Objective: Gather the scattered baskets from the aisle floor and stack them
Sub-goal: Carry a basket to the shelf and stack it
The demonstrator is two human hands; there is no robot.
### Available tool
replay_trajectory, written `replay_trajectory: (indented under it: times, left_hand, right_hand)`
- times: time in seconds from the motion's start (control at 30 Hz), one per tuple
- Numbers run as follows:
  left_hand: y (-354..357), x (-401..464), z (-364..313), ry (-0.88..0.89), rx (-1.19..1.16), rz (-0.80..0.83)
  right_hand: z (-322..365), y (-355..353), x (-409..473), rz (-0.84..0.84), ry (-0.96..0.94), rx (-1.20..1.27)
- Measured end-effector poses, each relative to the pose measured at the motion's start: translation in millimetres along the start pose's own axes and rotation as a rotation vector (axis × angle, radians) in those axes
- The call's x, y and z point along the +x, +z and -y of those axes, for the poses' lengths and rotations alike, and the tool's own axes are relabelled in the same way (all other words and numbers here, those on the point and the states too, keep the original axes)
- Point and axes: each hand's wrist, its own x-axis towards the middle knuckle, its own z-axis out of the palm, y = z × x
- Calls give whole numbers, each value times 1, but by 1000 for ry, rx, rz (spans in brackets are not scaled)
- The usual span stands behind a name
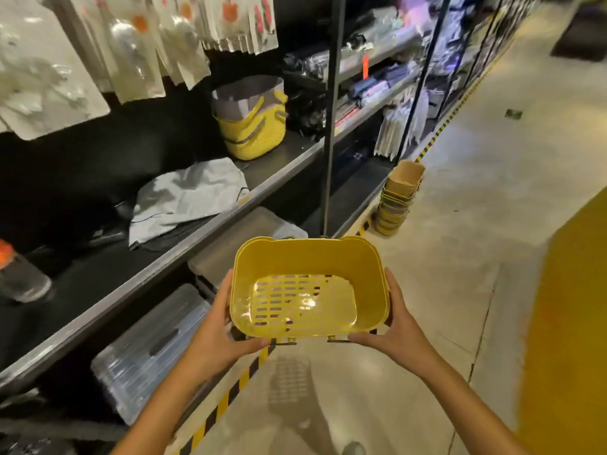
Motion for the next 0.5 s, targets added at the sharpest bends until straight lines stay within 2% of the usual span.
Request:
replay_trajectory:
  times: [0.3,0.5]
  left_hand:
    - [118,134,-55,90,54,111]
    - [181,214,-72,110,49,198]
  right_hand:
    - [-35,-153,41,-118,45,4]
    - [-64,-224,67,-194,89,16]
